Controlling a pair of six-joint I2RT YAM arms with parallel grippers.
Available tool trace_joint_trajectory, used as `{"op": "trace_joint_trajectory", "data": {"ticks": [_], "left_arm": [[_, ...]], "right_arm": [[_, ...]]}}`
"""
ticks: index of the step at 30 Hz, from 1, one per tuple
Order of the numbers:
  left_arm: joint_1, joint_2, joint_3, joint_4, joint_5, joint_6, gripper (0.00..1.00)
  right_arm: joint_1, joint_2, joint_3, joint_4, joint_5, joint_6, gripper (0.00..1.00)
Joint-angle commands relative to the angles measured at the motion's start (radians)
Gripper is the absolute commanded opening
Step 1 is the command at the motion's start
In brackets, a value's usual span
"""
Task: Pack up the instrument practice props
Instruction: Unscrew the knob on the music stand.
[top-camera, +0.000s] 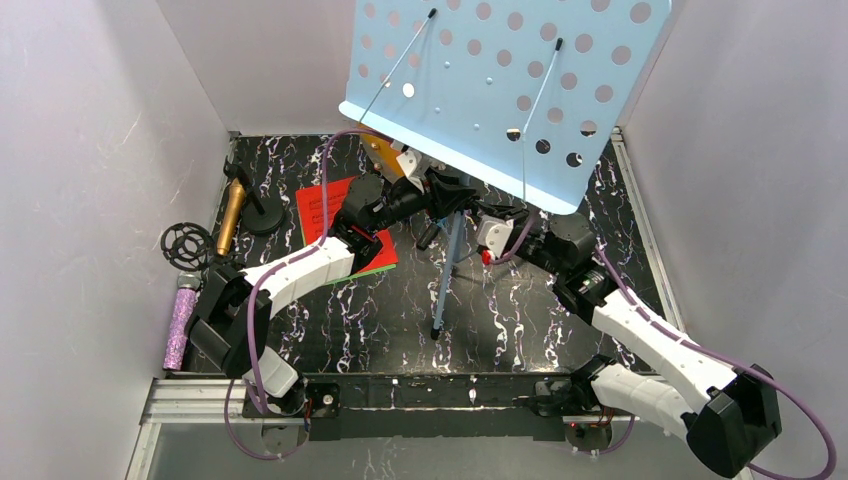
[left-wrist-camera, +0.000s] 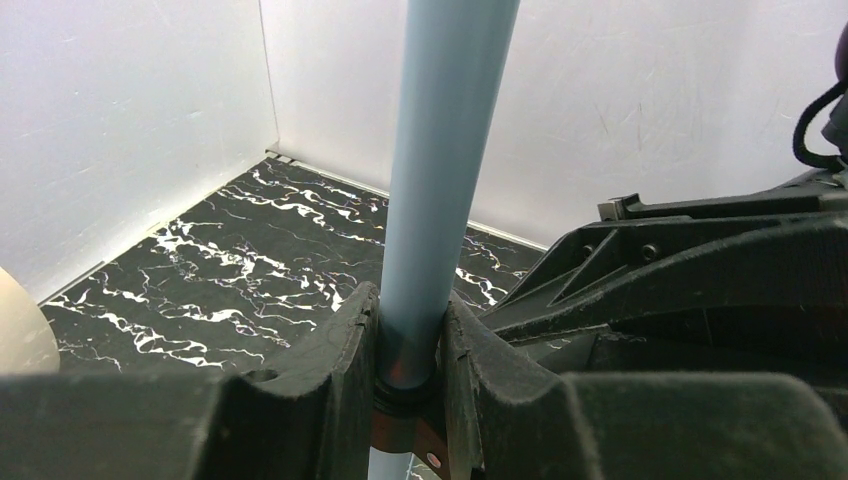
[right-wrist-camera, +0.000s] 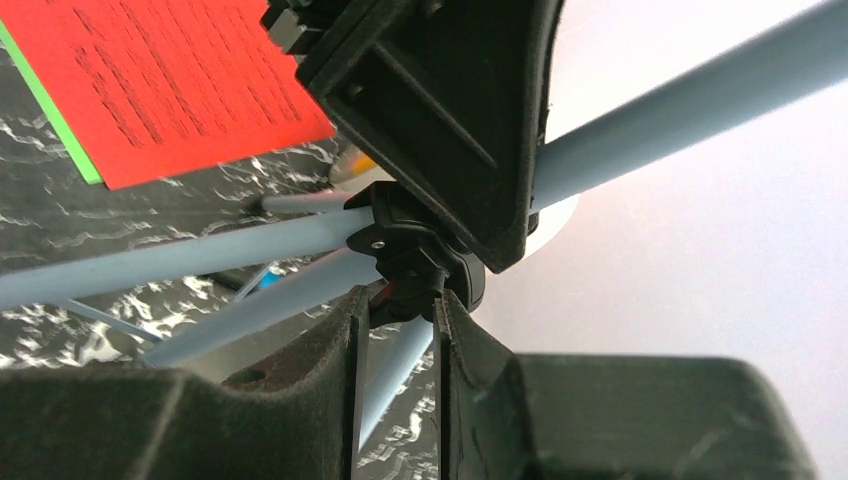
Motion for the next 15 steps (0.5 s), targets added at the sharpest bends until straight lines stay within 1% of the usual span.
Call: {"op": "trace_joint_trajectory", "data": {"ticks": [1,5,9,13,15], "left_arm": [[-0.016,0.031,-0.016,-0.173,0.043,-0.042,0.0],[-0.016,0.035,-0.015,-0.173,0.045,-0.047,0.0],[-0.016,0.055,-0.005,-0.171,0.053,-0.069,0.0],[-0.016,0.067,0.002,-0.171,0.055,-0.085,0.0],[-0.016,0.07,0.002,-0.171,0.055,-0.085,0.0]], "right_arm": [[0.055,0.034,0.021,-0.103,0.11,-0.269,0.01],[0.074,0.012,0.003,-0.103,0.178,-0.376,0.01],[0.101,-0.005,-0.027,-0.118,0.276,-0.518,0.01],[0.104,-0.018,-0.067,-0.106,0.363,-0.664,0.01],[0.108,-0.024,-0.096,-0.084,0.403,-0.772,0.01]]}}
